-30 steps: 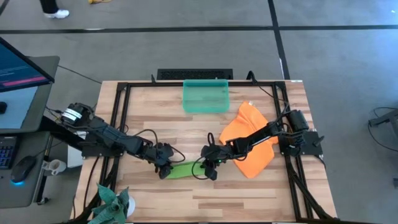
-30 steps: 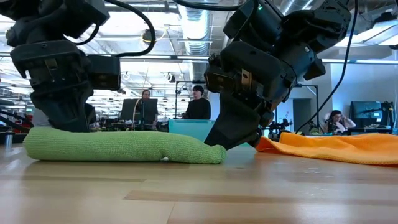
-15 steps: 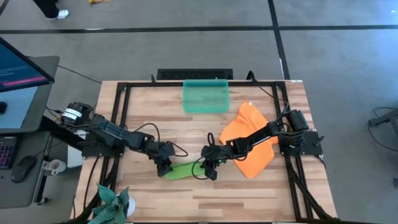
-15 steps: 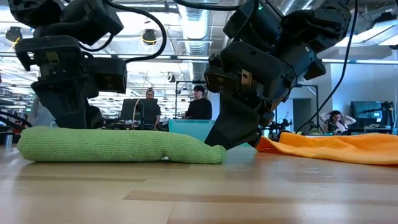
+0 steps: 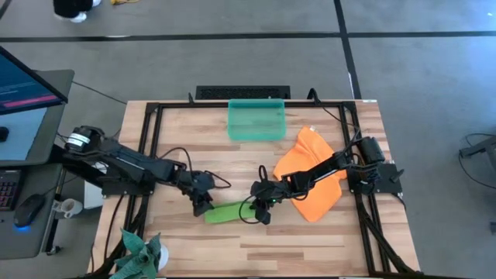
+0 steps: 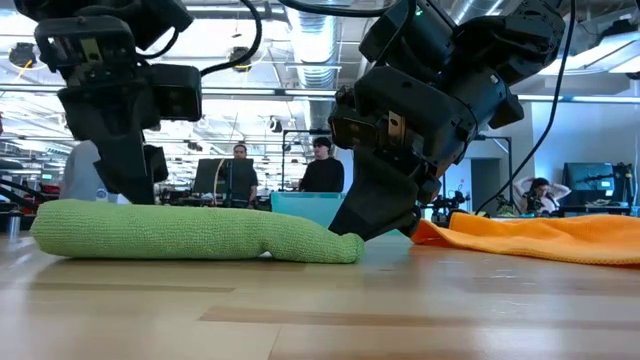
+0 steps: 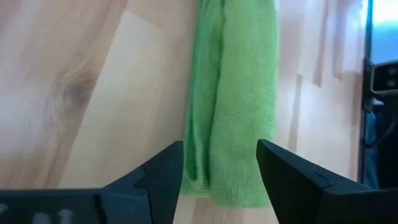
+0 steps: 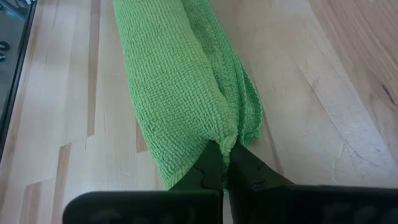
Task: Roll microfiber towels into tight, uniform cylinder then place into a basket
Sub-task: Roll the green microfiber towel
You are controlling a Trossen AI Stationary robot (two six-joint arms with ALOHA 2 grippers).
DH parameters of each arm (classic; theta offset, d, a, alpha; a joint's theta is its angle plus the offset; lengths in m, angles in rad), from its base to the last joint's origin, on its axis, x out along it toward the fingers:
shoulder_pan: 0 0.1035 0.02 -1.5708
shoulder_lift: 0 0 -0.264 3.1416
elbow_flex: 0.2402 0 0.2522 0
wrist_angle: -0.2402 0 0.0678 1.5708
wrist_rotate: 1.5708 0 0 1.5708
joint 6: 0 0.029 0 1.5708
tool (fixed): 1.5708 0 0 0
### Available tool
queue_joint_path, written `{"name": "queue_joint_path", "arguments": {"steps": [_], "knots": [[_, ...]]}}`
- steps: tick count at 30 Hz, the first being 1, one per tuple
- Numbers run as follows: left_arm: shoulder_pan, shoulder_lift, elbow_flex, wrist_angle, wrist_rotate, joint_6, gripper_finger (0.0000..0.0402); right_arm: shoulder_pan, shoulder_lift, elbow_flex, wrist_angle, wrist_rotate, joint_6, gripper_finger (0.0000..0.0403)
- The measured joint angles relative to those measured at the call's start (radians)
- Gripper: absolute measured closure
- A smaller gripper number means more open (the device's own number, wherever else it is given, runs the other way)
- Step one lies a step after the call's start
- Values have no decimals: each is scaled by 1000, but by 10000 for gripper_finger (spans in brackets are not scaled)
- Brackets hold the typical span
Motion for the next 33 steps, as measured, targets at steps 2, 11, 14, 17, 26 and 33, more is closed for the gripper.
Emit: {"name": "queue_joint_path", "arguments": {"steps": [2,11,14,17,26,33], "knots": [[-6,14,-1,-1,-17,-2,204,0,0,0,0,0,0,382],[-17,85,-2,10,-18,26,204,0,0,-1,4,0,0,383],[-17,104,-2,24,29,22,204,0,0,-1,4,-1,0,383],[-19,109,-2,49,91,23,204,0,0,-1,3,-1,0,379],[-19,109,-2,141,239,33,204,0,0,-1,3,0,0,385],[-34,109,-2,127,203,5,204,0,0,-1,3,12,5,381]]}}
